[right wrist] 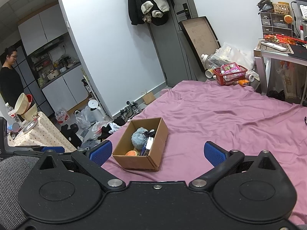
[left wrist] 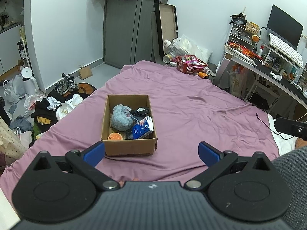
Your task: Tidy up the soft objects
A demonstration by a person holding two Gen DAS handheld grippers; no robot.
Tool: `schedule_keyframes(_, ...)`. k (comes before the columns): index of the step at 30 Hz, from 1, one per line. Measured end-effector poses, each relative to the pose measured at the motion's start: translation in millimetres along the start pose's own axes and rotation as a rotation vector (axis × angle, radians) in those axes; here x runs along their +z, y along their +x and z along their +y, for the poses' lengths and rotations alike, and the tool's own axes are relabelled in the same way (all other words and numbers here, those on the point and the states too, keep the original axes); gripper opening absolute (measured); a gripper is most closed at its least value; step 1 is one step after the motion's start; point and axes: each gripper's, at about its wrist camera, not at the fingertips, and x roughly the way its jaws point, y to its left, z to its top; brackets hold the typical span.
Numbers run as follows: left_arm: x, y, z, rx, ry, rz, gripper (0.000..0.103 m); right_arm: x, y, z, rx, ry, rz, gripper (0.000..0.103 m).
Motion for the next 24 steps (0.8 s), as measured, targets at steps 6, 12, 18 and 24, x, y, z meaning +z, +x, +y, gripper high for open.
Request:
schedule_keyframes(6,-0.5,1.2,-1.3,0.001,-0.001,0.0,0.103,0.0,-0.2,0.0,-0.001,-0.001,0.0,0.103)
schedule_keyframes(12,-0.5,1.3,-1.8,0.001,-0.001,0.0,0.103,0.4,0.2,-0.6,0.001,0.002,0.001,0.103)
schedule_keyframes(18,-0.3,1.3,-1.8,0.002,0.0,-0.002,0.103,0.4,0.2,-0.6,0.001,0.002,0.001,0.103)
schedule_keyframes(24,-0.4,1.3,-2.1,0.001,0.0,-0.001,0.103,-1.5,-0.4,1.0,0.004,0.012,0.001,0.103)
